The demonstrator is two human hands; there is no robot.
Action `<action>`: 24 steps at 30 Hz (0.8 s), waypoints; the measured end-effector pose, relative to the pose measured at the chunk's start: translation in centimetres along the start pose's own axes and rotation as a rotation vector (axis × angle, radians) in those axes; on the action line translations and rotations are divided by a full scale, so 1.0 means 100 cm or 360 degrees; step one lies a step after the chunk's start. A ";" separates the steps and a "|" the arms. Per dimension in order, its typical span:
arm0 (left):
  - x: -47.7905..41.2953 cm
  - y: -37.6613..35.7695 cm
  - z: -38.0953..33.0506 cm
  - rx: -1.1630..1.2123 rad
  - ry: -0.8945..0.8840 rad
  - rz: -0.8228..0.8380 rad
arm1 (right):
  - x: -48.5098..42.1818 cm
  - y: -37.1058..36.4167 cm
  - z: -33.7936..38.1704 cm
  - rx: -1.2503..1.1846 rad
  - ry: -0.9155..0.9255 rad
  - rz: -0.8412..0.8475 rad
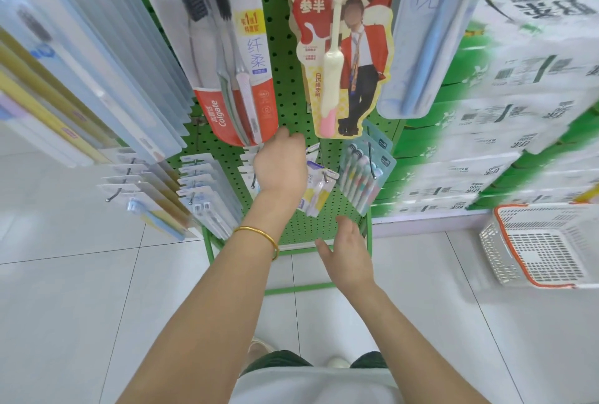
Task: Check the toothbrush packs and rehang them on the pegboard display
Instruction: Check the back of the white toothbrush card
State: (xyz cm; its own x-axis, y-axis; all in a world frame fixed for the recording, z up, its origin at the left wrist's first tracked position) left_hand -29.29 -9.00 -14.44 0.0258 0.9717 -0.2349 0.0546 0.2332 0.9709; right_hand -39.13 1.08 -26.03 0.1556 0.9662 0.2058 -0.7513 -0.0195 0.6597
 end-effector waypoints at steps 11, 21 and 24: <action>0.040 0.015 0.001 -0.0192 0.0177 0.0117 | 0.005 0.003 0.002 -0.0086 0.0027 -0.0012; 0.091 0.024 0.019 0.0062 0.0366 0.0118 | 0.010 0.014 0.001 -0.0194 0.0083 0.0067; 0.102 0.027 0.026 0.0337 0.0340 0.0071 | 0.014 0.021 0.003 -0.0377 0.0181 0.0102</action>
State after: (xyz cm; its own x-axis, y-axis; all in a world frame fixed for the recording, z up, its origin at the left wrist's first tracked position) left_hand -26.25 1.39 -14.35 -0.1766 0.9720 -0.1552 0.2658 0.1989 0.9433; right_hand -40.27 2.29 -24.11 0.0398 0.9878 0.1503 -0.8885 -0.0338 0.4576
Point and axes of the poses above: each hand's wrist, its own x-axis away from the middle knuckle, its own y-axis out of the back of the hand, z = x × y, the point moved 3 cm from there along -x, towards the middle knuckle, and after that the axes turned 8 degrees about -x, right-handed, at the moved point
